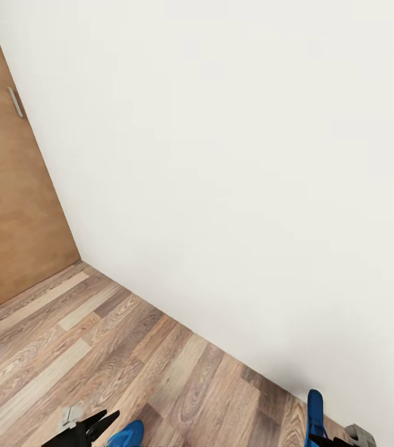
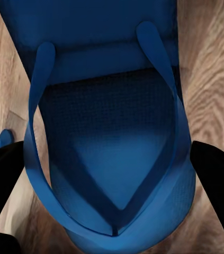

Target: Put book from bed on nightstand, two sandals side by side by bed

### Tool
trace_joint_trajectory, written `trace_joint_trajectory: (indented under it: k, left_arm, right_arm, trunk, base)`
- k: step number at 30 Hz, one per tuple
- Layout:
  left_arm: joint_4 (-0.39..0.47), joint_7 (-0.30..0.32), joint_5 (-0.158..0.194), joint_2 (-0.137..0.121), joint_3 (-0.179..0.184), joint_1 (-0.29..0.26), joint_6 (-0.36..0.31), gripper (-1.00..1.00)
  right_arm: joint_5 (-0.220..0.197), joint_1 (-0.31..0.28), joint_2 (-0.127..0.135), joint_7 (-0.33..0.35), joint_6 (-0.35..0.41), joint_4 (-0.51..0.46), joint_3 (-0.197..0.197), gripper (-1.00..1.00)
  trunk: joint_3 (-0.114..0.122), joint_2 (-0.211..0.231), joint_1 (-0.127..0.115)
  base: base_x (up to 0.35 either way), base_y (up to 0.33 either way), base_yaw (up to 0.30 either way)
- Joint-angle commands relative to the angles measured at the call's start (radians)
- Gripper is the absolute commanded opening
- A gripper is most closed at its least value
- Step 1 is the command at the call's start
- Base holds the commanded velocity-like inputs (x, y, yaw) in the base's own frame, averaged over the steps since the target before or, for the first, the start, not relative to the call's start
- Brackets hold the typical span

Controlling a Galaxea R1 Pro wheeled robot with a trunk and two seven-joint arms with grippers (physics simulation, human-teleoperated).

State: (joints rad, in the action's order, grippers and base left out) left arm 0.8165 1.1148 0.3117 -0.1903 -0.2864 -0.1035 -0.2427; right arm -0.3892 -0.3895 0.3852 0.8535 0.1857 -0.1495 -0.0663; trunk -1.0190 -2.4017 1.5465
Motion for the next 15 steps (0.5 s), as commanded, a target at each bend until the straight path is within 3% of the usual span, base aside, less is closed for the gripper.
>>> trace_joint_trajectory:
  k: [1, 10, 15]
  left_arm:
    - [0.000, 0.003, 0.004, 0.000, 0.000, -0.001, -0.010, 1.00]
    - [0.000, 0.003, 0.004, 0.000, 0.000, -0.001, -0.012, 1.00]
    - [0.000, 0.002, 0.004, 0.001, 0.000, -0.001, -0.011, 1.00]
  right_arm:
    - [-0.002, 0.000, 0.000, 0.003, 0.011, -0.001, -0.007, -1.00]
    - [-0.002, 0.000, 0.000, 0.003, 0.011, -0.001, -0.007, -1.00]
    - [-0.002, 0.000, 0.000, 0.003, 0.011, 0.000, -0.007, -1.00]
  trunk:
    - [-0.001, 0.000, 0.000]
    - [-0.001, 0.000, 0.000]
    - [-0.001, 0.000, 0.000]
  base:
    - [0.000, 0.000, 0.290]
    - [0.018, 0.000, 0.285]
    - [0.200, -0.070, 0.089]
